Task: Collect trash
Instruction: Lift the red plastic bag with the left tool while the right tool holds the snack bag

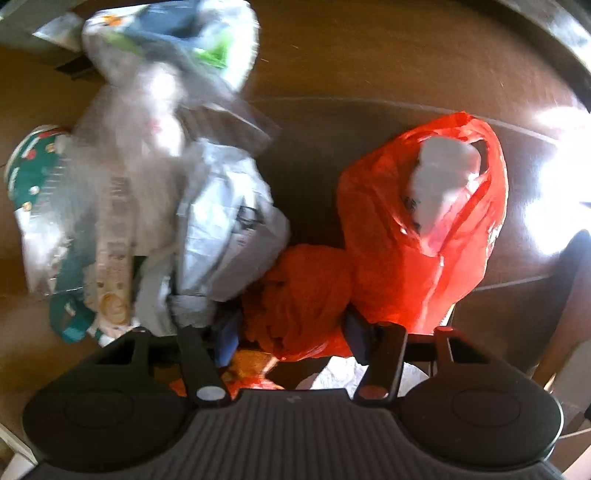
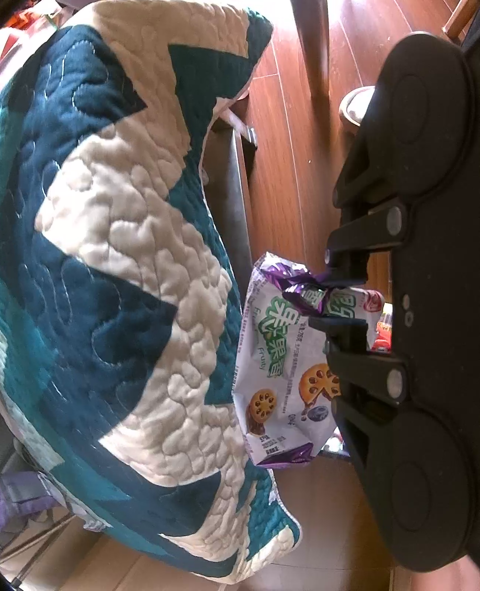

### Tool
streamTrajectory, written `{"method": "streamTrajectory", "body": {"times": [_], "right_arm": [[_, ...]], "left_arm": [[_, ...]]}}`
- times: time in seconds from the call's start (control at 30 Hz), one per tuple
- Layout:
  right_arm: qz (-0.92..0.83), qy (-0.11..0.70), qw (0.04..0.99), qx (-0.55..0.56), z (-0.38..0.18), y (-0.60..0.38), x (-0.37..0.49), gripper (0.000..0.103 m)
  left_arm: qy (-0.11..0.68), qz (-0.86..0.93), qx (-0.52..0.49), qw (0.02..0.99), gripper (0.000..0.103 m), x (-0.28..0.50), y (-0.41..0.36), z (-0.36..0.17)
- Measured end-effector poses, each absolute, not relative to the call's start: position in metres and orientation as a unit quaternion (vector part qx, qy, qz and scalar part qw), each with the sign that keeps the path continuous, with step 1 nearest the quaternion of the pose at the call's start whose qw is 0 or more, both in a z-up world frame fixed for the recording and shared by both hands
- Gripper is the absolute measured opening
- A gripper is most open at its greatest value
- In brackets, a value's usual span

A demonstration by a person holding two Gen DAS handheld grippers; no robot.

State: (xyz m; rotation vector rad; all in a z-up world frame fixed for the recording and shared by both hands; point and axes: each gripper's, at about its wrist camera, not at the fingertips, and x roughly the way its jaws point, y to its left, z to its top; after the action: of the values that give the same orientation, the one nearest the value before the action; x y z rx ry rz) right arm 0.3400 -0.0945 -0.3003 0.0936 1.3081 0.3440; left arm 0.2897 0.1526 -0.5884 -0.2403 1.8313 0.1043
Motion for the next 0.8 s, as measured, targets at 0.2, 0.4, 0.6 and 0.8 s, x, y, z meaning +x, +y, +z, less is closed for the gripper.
{"method": "streamTrajectory", "body": {"times": [0.2, 0.4, 0.6, 0.8], "right_arm": [[0.144, 0.609, 0.779, 0.035, -0.301, -0.096, 0.341, 0.014], [0.141, 0.598, 0.789, 0.021, -0.296, -0.098, 0.34, 0.014], [0.144, 0.578, 0.802, 0.044, -0.28, -0.109, 0.337, 0.014], [0.16, 0.542, 0.823, 0.064, -0.24, -0.12, 0.314, 0.014]], "left_arm": [[0.787, 0.048, -0.09, 0.609, 0.039, 0.29, 0.142, -0.585], [0.774, 0.062, -0.103, 0.621, 0.037, 0.291, 0.147, -0.537], [0.748, 0.061, -0.107, 0.652, 0.037, 0.278, 0.137, -0.46], [0.695, 0.051, -0.108, 0.709, 0.037, 0.264, 0.136, -0.357]]}}
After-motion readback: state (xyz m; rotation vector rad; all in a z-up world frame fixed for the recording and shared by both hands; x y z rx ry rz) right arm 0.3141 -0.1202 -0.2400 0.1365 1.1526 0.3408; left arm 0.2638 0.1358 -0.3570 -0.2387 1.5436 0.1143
